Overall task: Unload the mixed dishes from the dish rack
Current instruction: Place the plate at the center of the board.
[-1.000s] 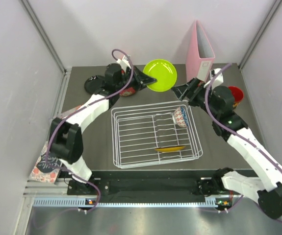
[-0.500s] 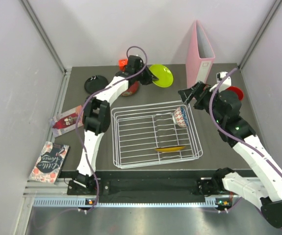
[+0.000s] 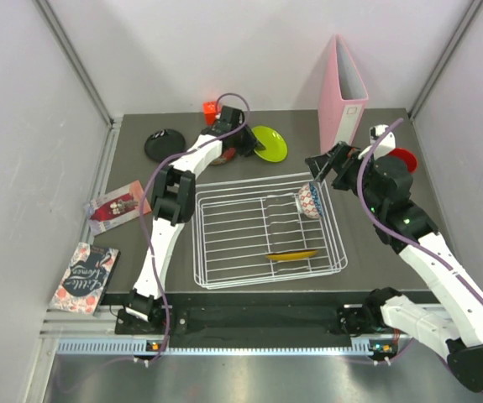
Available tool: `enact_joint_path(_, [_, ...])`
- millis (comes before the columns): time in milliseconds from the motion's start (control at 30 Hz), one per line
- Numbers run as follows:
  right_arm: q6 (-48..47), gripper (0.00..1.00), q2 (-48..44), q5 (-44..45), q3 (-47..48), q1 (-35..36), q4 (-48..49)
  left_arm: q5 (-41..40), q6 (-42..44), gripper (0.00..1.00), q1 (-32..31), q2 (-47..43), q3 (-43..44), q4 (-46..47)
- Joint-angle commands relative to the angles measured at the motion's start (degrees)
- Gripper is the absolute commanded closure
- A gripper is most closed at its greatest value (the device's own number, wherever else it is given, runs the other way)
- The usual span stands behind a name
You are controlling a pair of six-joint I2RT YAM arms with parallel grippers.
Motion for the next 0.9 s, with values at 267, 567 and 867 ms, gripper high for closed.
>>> enact_joint_path(267, [-0.9,0.0,-0.3,-0.6,-0.4,0.0,1.5,0.9,-2.5,0.43,1.1,1.6,5.9,-0.2])
enact_joint_path(567, [0.2,0.01,0.3,-1.5,-0.8,-0.1,2.6,-1.3,1.2,0.39,1.4,-3.0,6.0,-10.6])
enact_joint_path(867, [1.2,0.0,-0.5,-2.8,-1.4,-0.1,3.0,-0.2,2.6,0.39,2.1,-9.1,0.6,-11.6])
